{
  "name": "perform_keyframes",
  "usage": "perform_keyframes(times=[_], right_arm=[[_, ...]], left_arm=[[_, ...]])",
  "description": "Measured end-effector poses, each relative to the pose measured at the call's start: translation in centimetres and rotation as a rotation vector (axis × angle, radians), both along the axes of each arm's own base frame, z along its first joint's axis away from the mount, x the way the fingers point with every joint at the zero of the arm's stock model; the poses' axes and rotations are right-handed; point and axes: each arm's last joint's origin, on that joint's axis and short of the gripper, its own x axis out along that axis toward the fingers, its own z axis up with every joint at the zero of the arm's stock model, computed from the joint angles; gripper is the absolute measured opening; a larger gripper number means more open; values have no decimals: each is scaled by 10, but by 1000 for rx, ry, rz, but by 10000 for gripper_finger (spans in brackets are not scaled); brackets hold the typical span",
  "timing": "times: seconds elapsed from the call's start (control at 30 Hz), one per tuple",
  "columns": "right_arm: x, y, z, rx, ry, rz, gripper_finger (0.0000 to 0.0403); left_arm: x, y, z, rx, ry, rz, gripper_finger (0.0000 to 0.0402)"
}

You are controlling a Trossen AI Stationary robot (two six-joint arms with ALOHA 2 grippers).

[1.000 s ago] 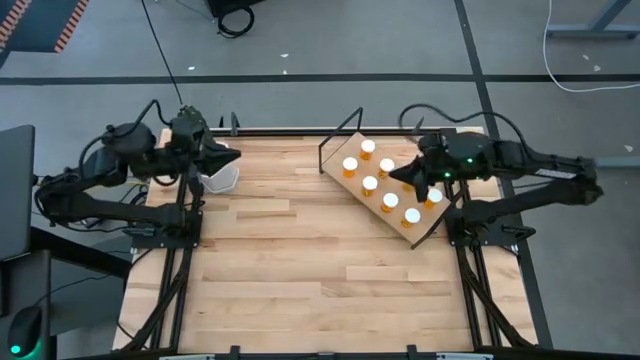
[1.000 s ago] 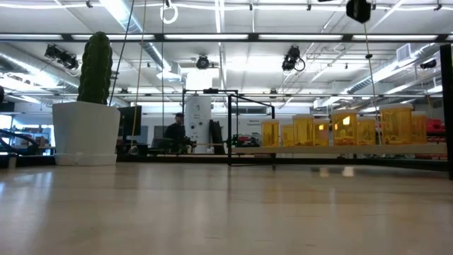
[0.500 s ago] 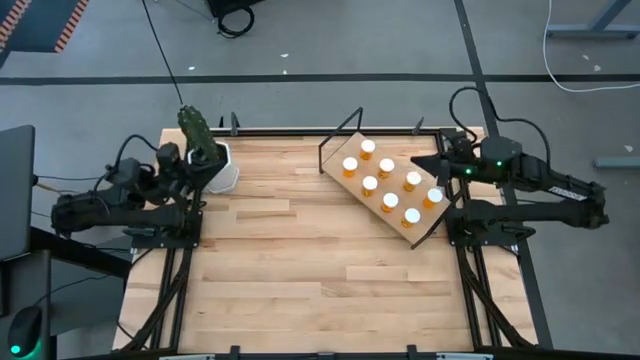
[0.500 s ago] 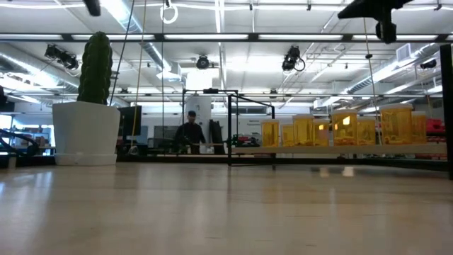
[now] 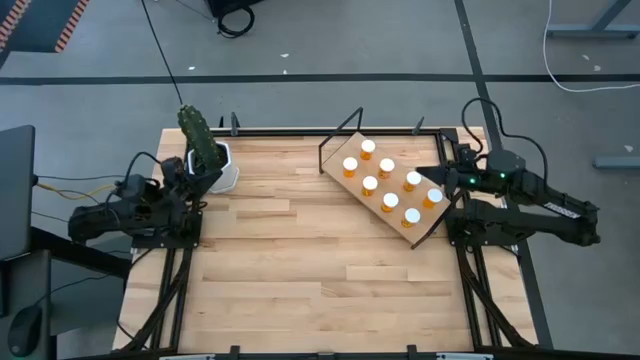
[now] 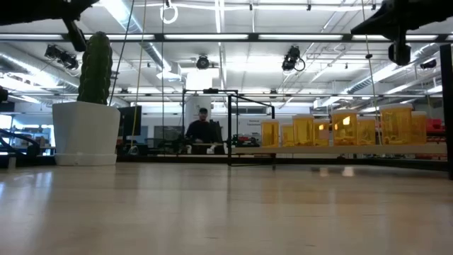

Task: Pick and place medicine bottles onto shelf by color
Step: Return to Home Position

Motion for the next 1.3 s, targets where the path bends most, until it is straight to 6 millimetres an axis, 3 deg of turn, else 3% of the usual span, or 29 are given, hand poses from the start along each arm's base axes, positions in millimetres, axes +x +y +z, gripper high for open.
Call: perform_keyframes(times=[0.3, 0.5, 0.77, 1.0, 1.3], right_arm=[[-22, 6, -18, -10, -159, -22, 4], [-22, 7, -38, -25, -171, -12, 4], [3, 2, -65, -106, -394, 112, 3], [8, 2, -81, -215, -561, 151, 3], [9, 3, -83, -484, -525, 164, 3]], left_arm=[[17, 0, -40, -64, -72, -3, 0], [20, 1, -52, -123, -41, 34, 0], [22, 0, -56, -115, 5, 9, 22], [22, 0, -56, -115, 6, 8, 41], [22, 0, -56, -115, 7, 8, 30]])
